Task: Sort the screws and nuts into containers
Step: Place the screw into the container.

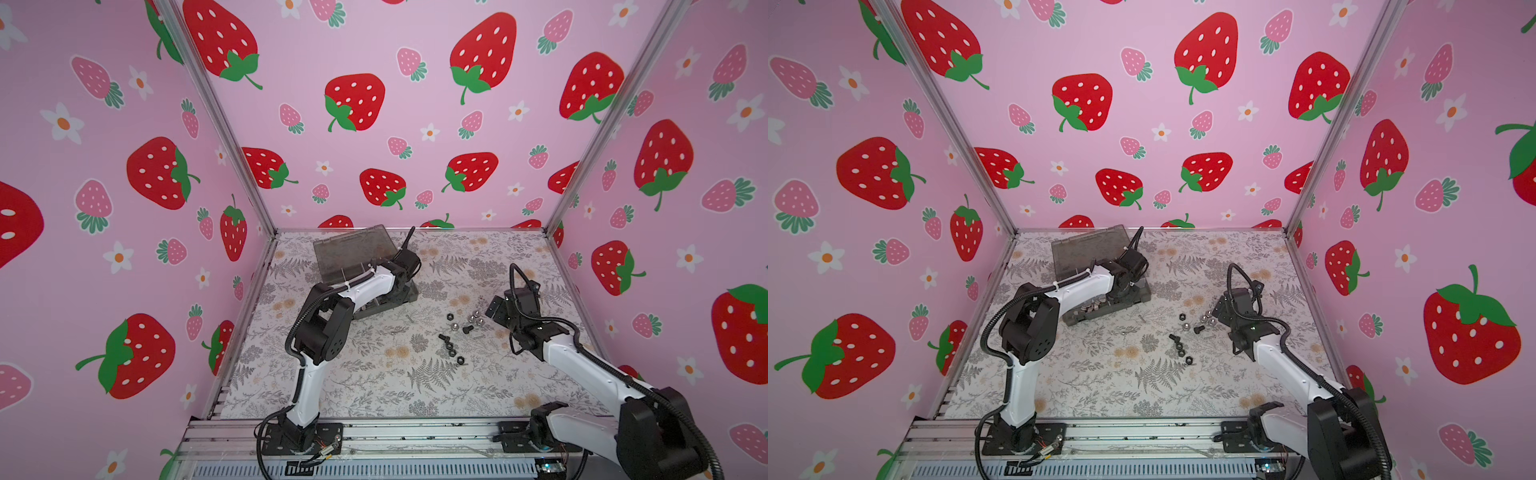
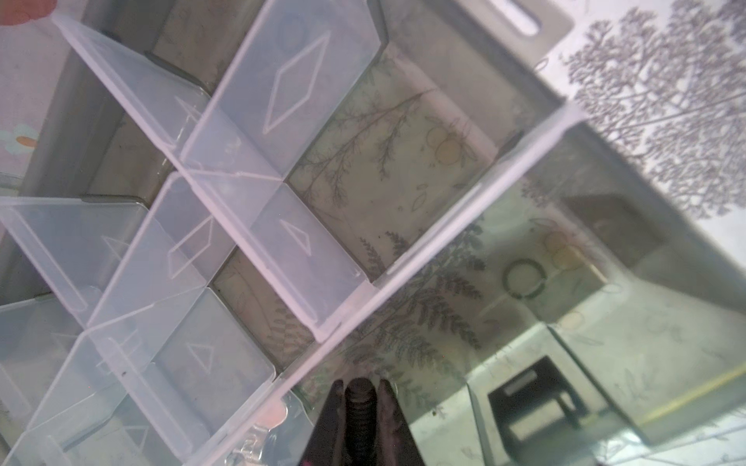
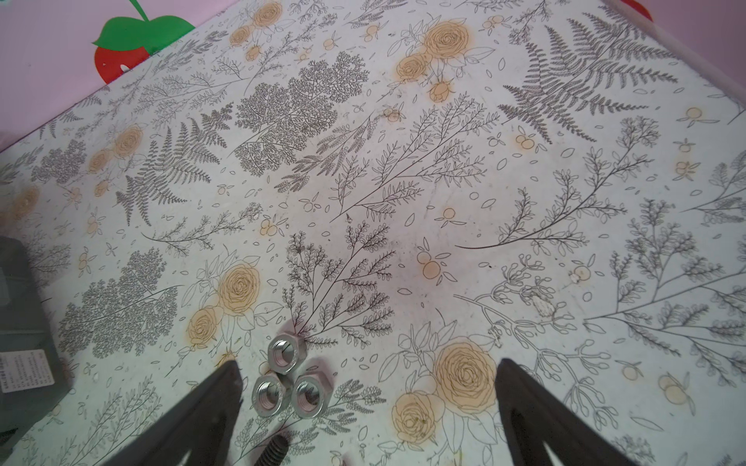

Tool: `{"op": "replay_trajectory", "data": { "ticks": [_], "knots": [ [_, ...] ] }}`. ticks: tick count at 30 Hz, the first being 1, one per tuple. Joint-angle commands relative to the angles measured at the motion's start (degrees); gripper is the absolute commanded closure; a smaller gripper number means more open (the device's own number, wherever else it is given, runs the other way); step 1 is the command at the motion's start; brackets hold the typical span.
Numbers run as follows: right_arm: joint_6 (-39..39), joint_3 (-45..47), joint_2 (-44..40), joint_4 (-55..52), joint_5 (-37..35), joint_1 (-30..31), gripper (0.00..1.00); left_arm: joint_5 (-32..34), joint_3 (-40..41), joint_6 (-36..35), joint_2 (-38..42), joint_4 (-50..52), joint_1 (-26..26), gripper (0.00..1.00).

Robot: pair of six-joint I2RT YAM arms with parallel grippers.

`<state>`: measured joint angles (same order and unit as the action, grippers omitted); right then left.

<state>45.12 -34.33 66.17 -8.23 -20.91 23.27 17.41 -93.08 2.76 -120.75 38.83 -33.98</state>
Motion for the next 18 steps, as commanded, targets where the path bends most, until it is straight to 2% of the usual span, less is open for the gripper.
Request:
{"op": "replay_trajectory", "data": {
  "ticks": [1, 10, 15, 18],
  "knots": [
    [0.25, -0.35, -1.98, -0.81, -0.57, 0.36, 0.0, -0.21, 0.36, -0.6, 2.96, -0.19, -0.12, 0.81],
    [0.37, -0.31, -2.73, -1.39, -0.96, 0.36, 0.0, 0.01, -0.26, -0.49, 5.02, 1.25, -1.21, 0.75],
    [0.35, -0.67, -2.06, -1.35, -0.89, 0.38, 0.0, -0.62, -0.43, 0.29, 7.82, 2.02, -4.59, 0.74],
    [0.57, -0.5, -1.79, -1.09, -0.67, 0.33, 0.0, -3.59, 0.55, 1.26, 9.31, 0.91, -7.86, 0.73]
  ]
}}
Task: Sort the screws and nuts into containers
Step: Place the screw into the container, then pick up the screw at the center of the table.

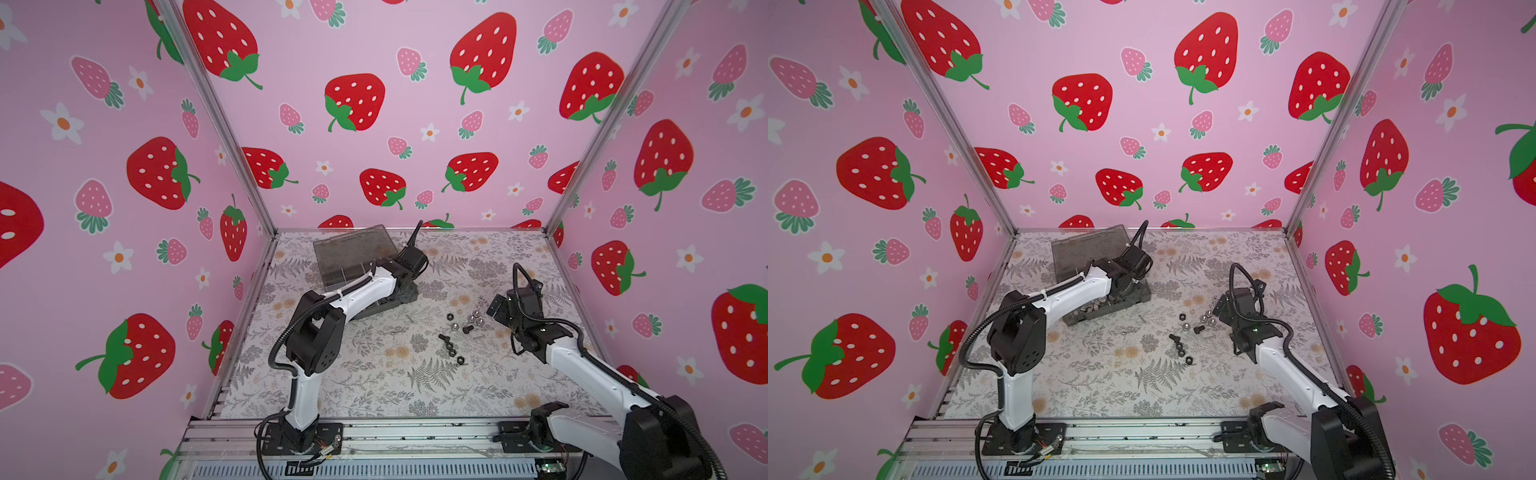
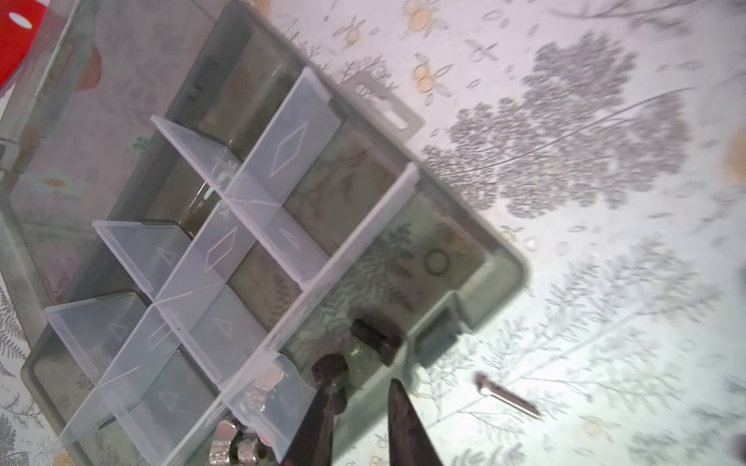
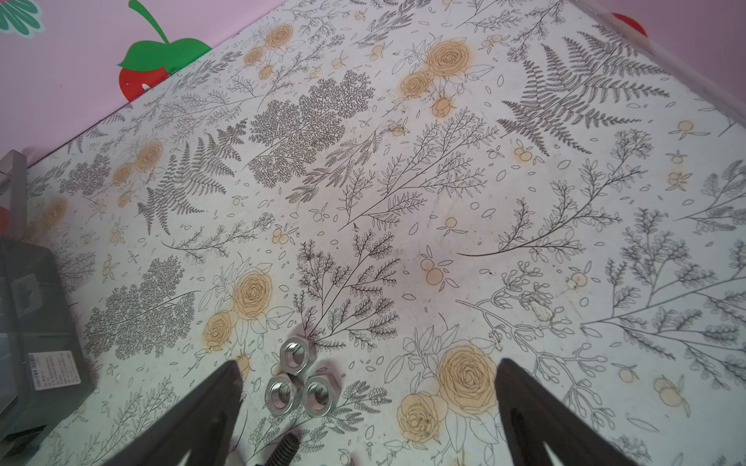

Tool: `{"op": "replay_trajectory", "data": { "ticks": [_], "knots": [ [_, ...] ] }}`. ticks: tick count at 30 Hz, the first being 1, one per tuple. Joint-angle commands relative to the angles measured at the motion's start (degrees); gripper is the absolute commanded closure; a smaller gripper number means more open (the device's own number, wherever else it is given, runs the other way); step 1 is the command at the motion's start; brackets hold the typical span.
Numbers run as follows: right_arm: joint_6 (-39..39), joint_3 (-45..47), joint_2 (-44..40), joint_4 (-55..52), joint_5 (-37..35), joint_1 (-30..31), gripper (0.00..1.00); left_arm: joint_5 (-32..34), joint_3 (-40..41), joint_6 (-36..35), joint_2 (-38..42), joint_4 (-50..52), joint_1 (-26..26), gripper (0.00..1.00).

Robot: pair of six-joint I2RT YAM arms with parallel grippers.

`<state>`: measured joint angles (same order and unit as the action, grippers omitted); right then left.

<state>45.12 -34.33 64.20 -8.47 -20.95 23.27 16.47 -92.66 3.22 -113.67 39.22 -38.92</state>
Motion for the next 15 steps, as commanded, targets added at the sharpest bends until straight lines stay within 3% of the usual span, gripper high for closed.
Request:
{"op": "replay_trajectory", "data": {
  "ticks": [1, 9, 15],
  "knots": [
    [0.66, -0.47, 0.21, -0.81, -0.56, 0.37, 0.0, -3.5, 0.94, 0.67, 2.71, -0.44, -4.12, 0.73],
    [0.75, -0.14, 0.03, -0.89, -0.32, 0.32, 0.0, -8.37, 9.78, -10.46, 4.37, -11.36, -15.68, 0.69],
    [0.91, 0.0, -0.32, -1.04, -0.27, 0.32, 0.0, -11.46, 10.48, -15.91, 1.21, -12.68, -19.17, 0.65]
  ]
}}
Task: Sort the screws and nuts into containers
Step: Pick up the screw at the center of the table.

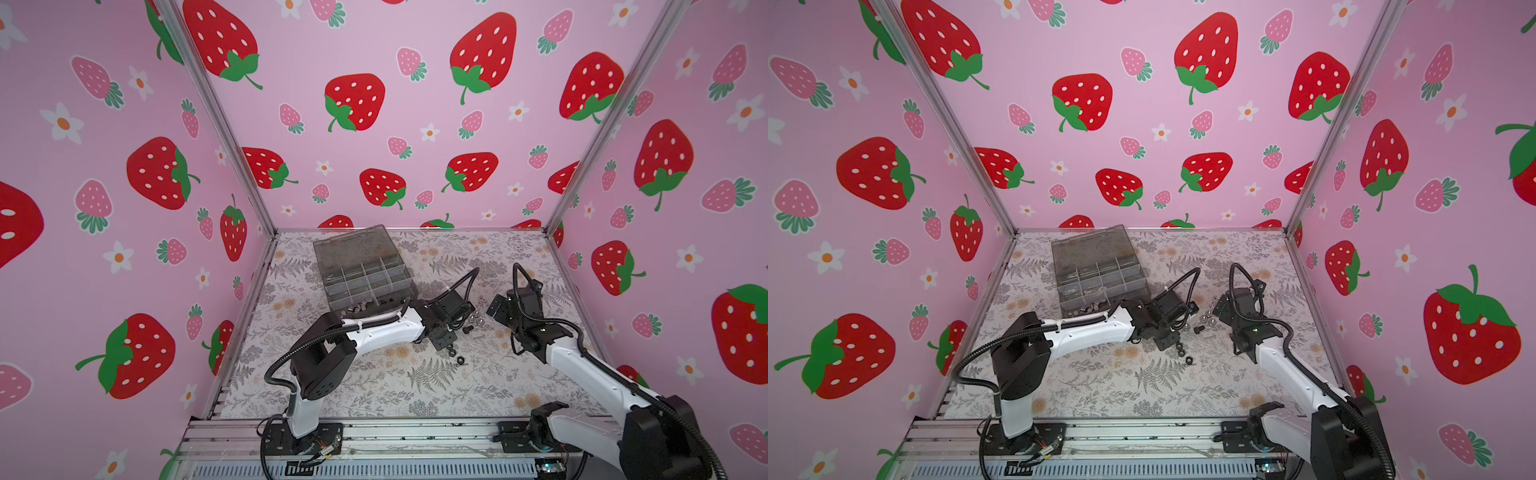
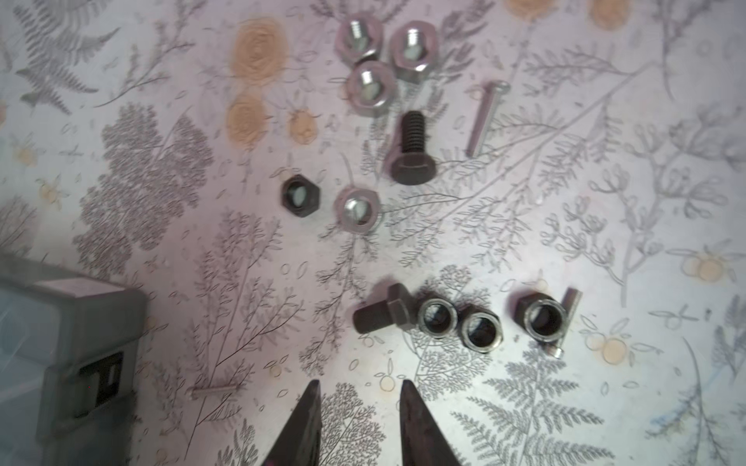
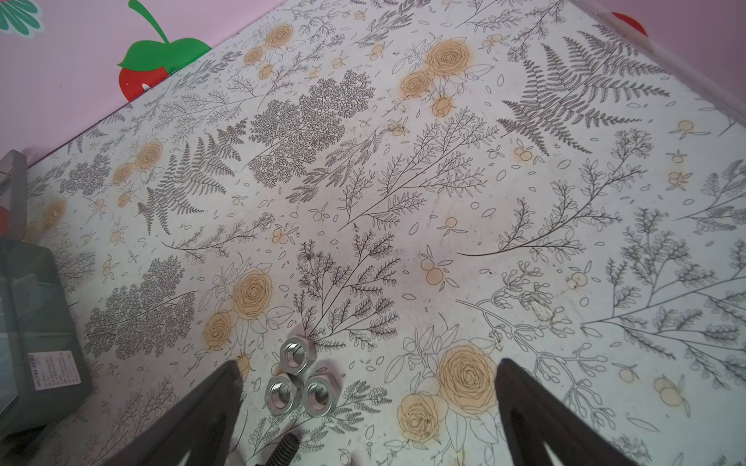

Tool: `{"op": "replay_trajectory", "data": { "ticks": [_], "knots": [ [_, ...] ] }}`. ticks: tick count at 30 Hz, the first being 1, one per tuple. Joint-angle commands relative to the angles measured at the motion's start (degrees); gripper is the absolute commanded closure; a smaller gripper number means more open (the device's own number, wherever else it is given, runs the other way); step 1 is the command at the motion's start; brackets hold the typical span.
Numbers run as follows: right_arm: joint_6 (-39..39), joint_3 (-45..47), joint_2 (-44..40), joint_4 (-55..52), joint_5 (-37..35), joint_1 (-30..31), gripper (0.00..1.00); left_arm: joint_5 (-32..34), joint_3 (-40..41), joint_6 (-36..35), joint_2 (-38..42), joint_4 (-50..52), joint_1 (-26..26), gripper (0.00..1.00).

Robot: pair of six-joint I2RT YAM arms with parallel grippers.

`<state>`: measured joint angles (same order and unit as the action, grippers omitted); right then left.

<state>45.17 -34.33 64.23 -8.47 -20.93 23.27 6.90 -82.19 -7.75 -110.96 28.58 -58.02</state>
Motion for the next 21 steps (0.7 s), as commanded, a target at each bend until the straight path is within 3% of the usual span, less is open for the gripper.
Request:
{"op": "replay_trajectory", "data": {
  "ticks": [1, 21],
  "knots": [
    [0.89, 0.11, -0.47, -1.08, -0.34, 0.34, 0.0, -1.96, -0.05, -5.22, -1.94, -2.04, -0.1, 0.65],
    [0.97, 0.49, -0.51, -1.28, -0.86, 0.3, 0.0, 0.07, 0.09, -8.62, -6.33, -3.04, 1.67, 0.71]
  ]
}}
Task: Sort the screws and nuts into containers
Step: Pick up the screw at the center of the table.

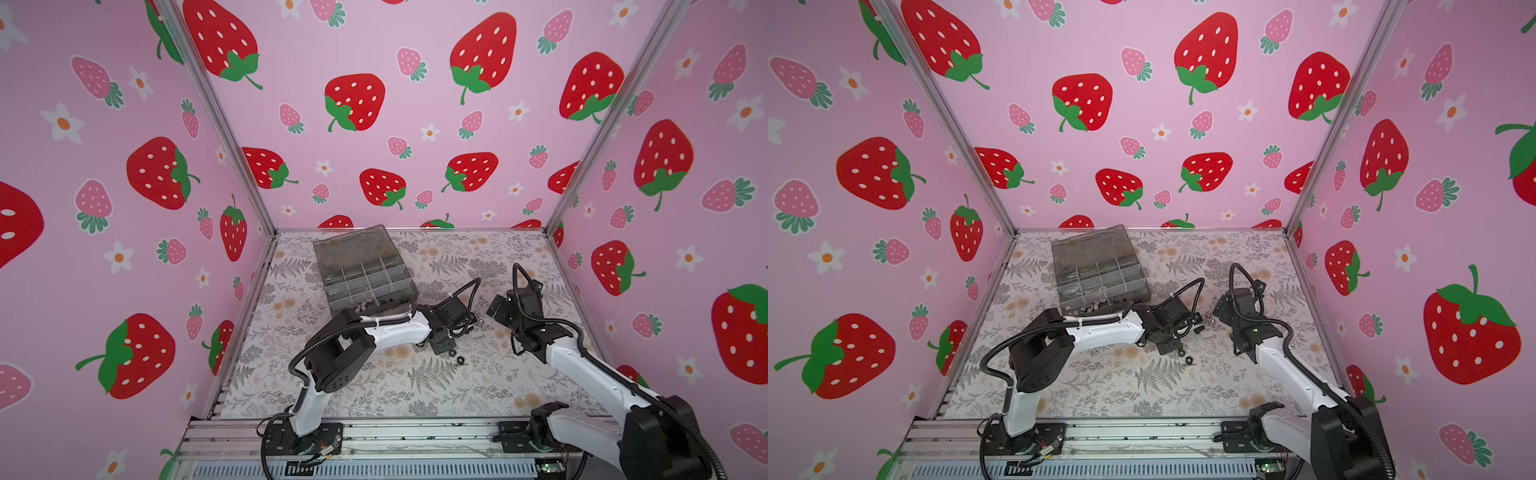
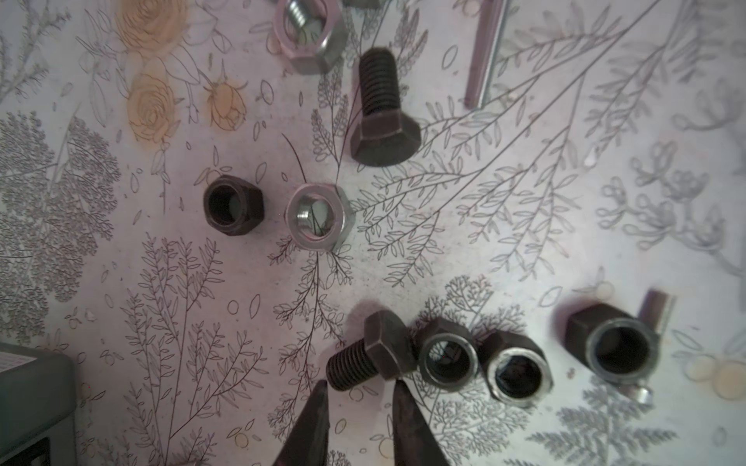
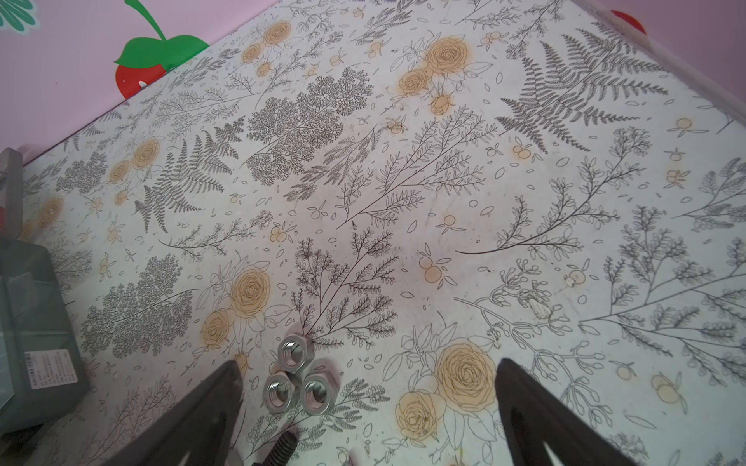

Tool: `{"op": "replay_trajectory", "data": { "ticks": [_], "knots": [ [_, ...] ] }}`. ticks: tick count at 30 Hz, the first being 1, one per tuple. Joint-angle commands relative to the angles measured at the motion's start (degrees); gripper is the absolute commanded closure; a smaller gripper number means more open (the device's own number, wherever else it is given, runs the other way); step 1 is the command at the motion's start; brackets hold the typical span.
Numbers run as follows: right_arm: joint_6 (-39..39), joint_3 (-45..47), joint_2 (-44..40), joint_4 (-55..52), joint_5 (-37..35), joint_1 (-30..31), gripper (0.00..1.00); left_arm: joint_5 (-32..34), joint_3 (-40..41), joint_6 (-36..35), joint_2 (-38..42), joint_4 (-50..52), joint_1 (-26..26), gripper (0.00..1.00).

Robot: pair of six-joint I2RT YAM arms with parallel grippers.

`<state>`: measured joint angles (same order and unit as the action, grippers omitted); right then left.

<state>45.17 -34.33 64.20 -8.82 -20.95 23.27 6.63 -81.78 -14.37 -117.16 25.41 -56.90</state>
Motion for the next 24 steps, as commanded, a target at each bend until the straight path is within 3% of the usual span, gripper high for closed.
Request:
{"op": "replay_trajectory", "data": {
  "ticks": [1, 24],
  "knots": [
    [0.97, 0.57, -0.49, -0.9, -0.81, 0.37, 0.0, 0.31, -0.31, -2.21, -0.16, 0.17, 0.65, 0.71],
    [0.89, 0.49, 0.39, -0.64, -0.93, 0.34, 0.0, -4.14, -5.61, -2.41, -4.04, 1.72, 0.87, 0.66]
  ]
}}
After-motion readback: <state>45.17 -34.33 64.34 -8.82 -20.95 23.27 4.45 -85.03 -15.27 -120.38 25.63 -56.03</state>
